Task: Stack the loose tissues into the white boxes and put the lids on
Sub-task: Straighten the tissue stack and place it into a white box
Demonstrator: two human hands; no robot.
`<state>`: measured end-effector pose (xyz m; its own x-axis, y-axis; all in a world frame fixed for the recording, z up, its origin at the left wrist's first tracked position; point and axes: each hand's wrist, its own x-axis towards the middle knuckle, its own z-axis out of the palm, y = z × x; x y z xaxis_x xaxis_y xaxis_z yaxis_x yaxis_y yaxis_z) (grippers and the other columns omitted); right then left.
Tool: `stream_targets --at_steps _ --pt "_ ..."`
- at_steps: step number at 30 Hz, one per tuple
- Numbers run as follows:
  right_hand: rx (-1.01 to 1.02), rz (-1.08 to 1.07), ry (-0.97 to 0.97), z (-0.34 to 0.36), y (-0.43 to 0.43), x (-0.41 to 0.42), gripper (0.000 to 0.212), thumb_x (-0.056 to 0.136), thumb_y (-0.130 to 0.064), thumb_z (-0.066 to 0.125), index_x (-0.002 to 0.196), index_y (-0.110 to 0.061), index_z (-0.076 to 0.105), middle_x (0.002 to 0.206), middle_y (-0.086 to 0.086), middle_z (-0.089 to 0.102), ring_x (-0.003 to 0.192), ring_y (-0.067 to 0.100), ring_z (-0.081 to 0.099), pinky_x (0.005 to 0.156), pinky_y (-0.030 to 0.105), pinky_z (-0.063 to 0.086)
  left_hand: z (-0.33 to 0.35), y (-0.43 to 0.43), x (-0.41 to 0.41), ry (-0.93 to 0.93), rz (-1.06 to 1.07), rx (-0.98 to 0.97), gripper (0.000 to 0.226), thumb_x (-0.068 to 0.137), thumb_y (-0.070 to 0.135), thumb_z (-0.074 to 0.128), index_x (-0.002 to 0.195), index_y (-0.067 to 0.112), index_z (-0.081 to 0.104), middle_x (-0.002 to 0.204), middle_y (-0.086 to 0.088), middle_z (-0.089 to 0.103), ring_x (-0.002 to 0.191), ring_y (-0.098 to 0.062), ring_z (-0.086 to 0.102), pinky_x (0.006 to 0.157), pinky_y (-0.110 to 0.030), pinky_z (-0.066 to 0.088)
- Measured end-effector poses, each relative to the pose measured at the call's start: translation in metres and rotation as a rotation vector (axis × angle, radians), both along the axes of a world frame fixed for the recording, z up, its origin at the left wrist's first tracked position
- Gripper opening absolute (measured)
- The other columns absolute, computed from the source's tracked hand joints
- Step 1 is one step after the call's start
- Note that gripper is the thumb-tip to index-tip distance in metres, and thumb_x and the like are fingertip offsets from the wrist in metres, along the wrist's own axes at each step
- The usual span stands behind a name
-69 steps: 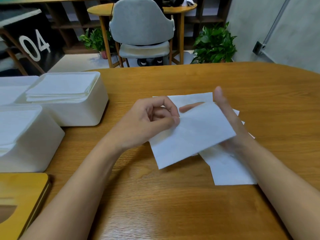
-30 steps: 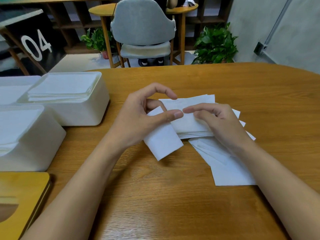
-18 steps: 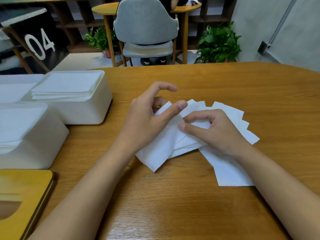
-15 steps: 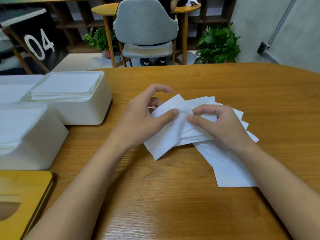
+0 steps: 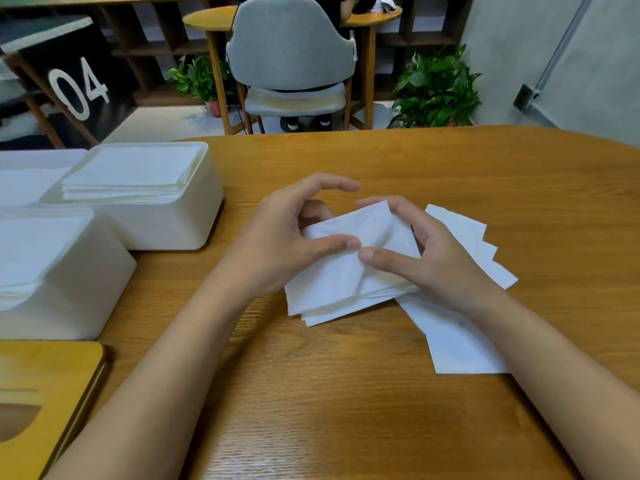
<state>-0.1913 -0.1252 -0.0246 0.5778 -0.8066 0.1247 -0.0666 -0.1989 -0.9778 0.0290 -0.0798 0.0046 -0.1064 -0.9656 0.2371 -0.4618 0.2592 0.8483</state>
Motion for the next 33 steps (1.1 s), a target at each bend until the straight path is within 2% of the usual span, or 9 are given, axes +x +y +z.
stream_targets --at_steps 5,12,15,18,22,24,26,29,33 --pt "0.013 -0.021 -0.005 -0.001 -0.001 0.0 0.037 0.089 -0.031 0.077 0.124 -0.019 0.071 0.115 0.002 0.078 0.106 0.021 0.075 0.09 0.035 0.06 0.004 0.0 0.003 0.202 -0.069 0.056 0.057 0.087 0.012 0.083 0.138 0.025 0.062 0.089 -0.011 0.077 0.085 -0.025 0.076 0.071 -0.034 0.06" --pt "-0.022 0.017 0.006 -0.001 0.0 0.0 0.045 0.086 -0.047 0.077 0.126 -0.027 0.069 0.119 -0.001 0.073 0.113 0.017 0.07 0.094 0.031 0.056 -0.004 -0.002 -0.001 0.127 -0.045 0.062 0.054 0.087 0.015 0.084 0.136 0.027 0.064 0.087 -0.006 0.077 0.083 -0.024 0.076 0.069 -0.038 0.061" --pt "-0.09 0.001 0.043 -0.001 0.0 0.0 0.05 0.089 -0.04 0.08 0.135 -0.037 0.062 0.123 -0.009 0.068 0.119 0.007 0.062 0.099 0.021 0.048 -0.013 -0.004 -0.005 0.013 0.0 -0.022 0.059 0.082 0.022 0.09 0.135 0.031 0.065 0.086 -0.001 0.074 0.078 -0.024 0.069 0.073 -0.042 0.056" --pt "-0.101 0.009 0.028 -0.004 0.0 0.0 0.063 0.09 -0.027 0.078 0.145 -0.04 0.051 0.129 -0.013 0.067 0.123 0.011 0.062 0.106 0.03 0.049 -0.019 -0.007 -0.008 0.02 0.047 -0.107 0.074 0.078 0.024 0.093 0.142 0.035 0.058 0.091 0.004 0.07 0.075 -0.028 0.061 0.071 -0.042 0.054" --pt "-0.09 0.004 -0.025 -0.006 -0.004 -0.001 0.077 0.094 -0.006 0.074 0.154 -0.04 0.04 0.136 -0.005 0.066 0.116 0.021 0.07 0.101 0.045 0.058 -0.026 -0.007 -0.01 -0.091 0.212 -0.238 0.083 0.076 0.038 0.093 0.148 0.034 0.051 0.107 0.01 0.06 0.086 -0.008 0.058 0.077 -0.016 0.046" --pt "-0.124 -0.03 -0.074 -0.005 -0.004 -0.001 0.085 0.093 0.001 0.072 0.159 -0.035 0.032 0.144 -0.018 0.059 0.118 0.016 0.07 0.098 0.04 0.06 -0.027 -0.008 -0.008 -0.161 0.342 -0.259 0.082 0.078 0.051 0.088 0.148 0.035 0.05 0.125 0.011 0.052 0.109 -0.002 0.054 0.09 -0.009 0.041" --pt "-0.162 -0.077 -0.142 -0.003 -0.004 -0.001 0.093 0.091 0.007 0.071 0.162 -0.029 0.022 0.144 -0.034 0.054 0.126 0.011 0.065 0.098 0.032 0.058 -0.023 -0.008 -0.003 -0.032 0.367 -0.139 0.084 0.076 0.06 0.086 0.148 0.041 0.047 0.136 0.013 0.051 0.124 -0.001 0.052 0.101 -0.019 0.046" --pt "-0.217 -0.157 -0.12 -0.004 -0.009 -0.005 0.101 0.089 0.008 0.074 0.165 -0.026 0.015 0.156 -0.021 0.047 0.142 0.003 0.048 0.108 0.019 0.046 -0.019 -0.007 0.0 0.299 0.197 0.067 0.081 0.078 0.045 0.09 0.146 0.046 0.047 0.133 0.009 0.063 0.12 -0.007 0.065 0.102 -0.038 0.058" --pt "-0.253 -0.204 0.068 -0.007 -0.012 -0.004 0.111 0.082 -0.018 0.087 0.164 -0.038 0.016 0.167 -0.029 0.017 0.15 -0.015 0.019 0.116 0.008 0.027 -0.031 -0.006 -0.006 0.238 0.111 0.05 0.084 0.079 0.025 0.093 0.147 0.046 0.046 0.129 -0.003 0.067 0.115 -0.018 0.069 0.104 -0.046 0.056"
